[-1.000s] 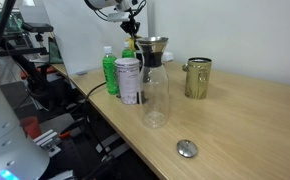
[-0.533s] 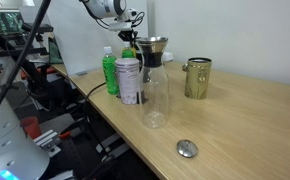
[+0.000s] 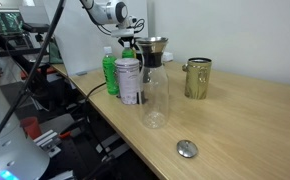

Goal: Move the pumpkin to the left

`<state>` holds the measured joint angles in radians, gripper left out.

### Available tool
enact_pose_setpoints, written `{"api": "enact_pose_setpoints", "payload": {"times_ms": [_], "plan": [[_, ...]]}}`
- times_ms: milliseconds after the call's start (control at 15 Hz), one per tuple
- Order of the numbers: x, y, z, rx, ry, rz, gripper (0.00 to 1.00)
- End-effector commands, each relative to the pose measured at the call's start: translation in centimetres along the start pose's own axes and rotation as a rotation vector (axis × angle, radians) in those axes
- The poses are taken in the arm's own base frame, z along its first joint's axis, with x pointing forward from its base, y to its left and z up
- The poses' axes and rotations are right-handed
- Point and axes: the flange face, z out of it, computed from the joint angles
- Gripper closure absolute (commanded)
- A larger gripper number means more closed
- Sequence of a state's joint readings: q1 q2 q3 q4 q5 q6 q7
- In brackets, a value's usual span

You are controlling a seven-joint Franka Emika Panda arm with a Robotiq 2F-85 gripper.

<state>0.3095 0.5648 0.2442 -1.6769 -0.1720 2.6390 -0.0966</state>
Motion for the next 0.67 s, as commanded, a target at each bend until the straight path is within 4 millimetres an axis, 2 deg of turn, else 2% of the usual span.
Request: {"api": "enact_pose_setpoints", "payload": {"times_ms": [0,67,133,600], "plan": [[0.2,0.1,0.0,0.016,-0.013,-0.051,0.96],[0.2,0.1,-0.1,0.018,-0.017,-0.06,0.72],[0.2,0.1,-0.1,0.016,-0.018,-0.068,0.57],[1.7,0.6,-2.0,0.002,0.032,-0.111,0.09]]}}
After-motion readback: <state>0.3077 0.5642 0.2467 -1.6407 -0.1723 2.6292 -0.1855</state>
